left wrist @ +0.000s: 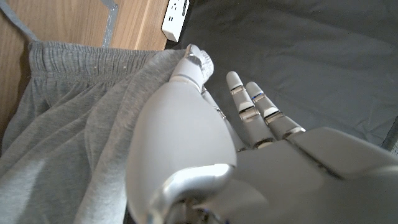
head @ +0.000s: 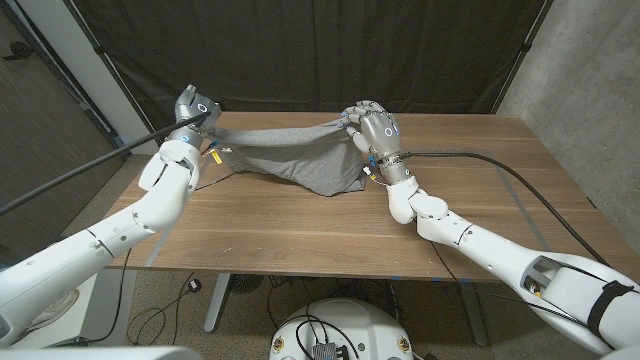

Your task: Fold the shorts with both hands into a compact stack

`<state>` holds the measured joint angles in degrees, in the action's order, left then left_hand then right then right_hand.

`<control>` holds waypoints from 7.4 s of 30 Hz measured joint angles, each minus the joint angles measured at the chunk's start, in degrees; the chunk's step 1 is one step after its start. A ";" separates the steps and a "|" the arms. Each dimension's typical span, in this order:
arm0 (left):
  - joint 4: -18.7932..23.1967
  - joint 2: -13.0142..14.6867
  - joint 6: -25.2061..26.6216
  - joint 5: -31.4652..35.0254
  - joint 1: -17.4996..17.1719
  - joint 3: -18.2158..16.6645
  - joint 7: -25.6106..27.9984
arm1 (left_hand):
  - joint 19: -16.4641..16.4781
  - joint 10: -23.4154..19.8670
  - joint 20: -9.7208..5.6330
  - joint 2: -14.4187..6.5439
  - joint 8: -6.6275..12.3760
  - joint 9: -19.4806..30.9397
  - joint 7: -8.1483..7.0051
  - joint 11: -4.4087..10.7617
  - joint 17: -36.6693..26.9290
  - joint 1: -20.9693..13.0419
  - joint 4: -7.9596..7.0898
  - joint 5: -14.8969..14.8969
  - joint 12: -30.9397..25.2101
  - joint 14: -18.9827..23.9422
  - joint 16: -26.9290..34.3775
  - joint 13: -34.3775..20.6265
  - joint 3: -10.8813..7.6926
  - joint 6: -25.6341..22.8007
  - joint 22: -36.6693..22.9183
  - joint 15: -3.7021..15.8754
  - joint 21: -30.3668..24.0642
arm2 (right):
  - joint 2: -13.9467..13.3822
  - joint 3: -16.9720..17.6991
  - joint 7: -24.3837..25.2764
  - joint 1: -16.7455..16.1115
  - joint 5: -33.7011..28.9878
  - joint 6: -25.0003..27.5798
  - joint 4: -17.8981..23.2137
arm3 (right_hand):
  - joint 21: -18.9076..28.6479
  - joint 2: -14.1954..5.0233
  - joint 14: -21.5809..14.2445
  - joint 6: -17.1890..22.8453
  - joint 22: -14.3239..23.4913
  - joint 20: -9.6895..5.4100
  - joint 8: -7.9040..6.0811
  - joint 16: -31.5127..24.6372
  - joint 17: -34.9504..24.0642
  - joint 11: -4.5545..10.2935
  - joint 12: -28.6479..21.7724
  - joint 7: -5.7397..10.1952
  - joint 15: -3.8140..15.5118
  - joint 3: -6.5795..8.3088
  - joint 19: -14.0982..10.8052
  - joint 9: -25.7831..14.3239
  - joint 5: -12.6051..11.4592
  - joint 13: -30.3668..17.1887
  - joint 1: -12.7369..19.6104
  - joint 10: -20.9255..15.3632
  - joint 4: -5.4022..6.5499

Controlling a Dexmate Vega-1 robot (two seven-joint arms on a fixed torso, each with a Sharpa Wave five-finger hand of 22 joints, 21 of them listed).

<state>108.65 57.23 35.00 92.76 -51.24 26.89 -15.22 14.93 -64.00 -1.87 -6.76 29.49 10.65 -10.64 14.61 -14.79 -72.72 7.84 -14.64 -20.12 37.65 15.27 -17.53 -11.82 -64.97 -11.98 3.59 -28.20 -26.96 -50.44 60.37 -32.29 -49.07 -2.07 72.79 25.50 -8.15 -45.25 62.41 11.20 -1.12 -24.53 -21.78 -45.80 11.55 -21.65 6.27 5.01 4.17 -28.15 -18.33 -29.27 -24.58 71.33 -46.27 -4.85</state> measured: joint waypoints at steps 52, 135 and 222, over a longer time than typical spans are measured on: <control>-39.51 -20.63 10.86 2.98 22.09 20.91 13.19 | 0.53 -2.39 -0.08 0.20 -2.66 -0.24 0.71 0.12 0.15 0.42 0.46 2.01 1.55 3.39 0.66 -0.10 -0.32 0.17 -0.02 0.52 -1.48 | 20.19 -21.54 -2.11 24.32 12.97 -0.76 -47.73 | 0.45 0.31 -2.15 0.54 -0.29 1.12 0.65 1.51 -0.10 -0.20 0.69 0.08 0.72 0.84 -1.57 2.91 0.00 0.68 0.31 -1.84 -0.83; -50.95 -15.42 35.65 -39.56 25.40 37.19 27.53 | -14.09 39.16 7.71 3.35 -19.41 -0.26 2.59 -10.73 4.42 44.82 -16.20 4.00 8.63 -18.47 -4.60 6.44 -9.64 46.05 1.33 -1.16 -13.62 | -4.04 -6.11 -29.82 3.14 11.64 21.40 13.77 | -1.88 -0.14 17.57 -34.11 -0.80 4.52 14.16 11.43 14.46 -12.71 10.86 -1.17 -2.28 8.80 1.88 7.25 16.04 9.41 -34.66 21.77 14.73; -3.70 2.23 5.24 -65.31 15.22 12.44 10.58 | -12.90 36.96 11.30 14.90 -16.24 -0.37 2.26 -6.53 4.77 39.03 -3.52 -6.37 5.25 -23.81 -4.00 6.71 0.47 42.60 1.16 -1.43 -5.23 | -1.29 -3.42 -48.26 -4.87 10.16 12.88 18.66 | -12.66 -1.74 34.63 -44.00 -1.32 4.01 13.48 11.36 31.77 -12.38 10.62 -2.86 -2.85 18.48 13.61 7.66 17.92 13.40 -45.61 31.42 11.86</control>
<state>104.95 59.46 40.24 27.46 -36.03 39.33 -4.64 2.03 -27.04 9.43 8.15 13.25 10.28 -8.38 8.08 -10.02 -33.69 4.31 -21.01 -14.87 13.84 11.27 -10.81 -11.35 -22.37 -10.81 2.16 -33.42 -28.26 -53.85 12.12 -37.16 -38.91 10.81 91.46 12.85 -9.89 -10.62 18.41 9.88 2.89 -11.04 -10.42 -14.03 -0.82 -11.03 3.41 2.16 22.65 -14.53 -10.67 -11.35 -11.18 25.73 -14.85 7.01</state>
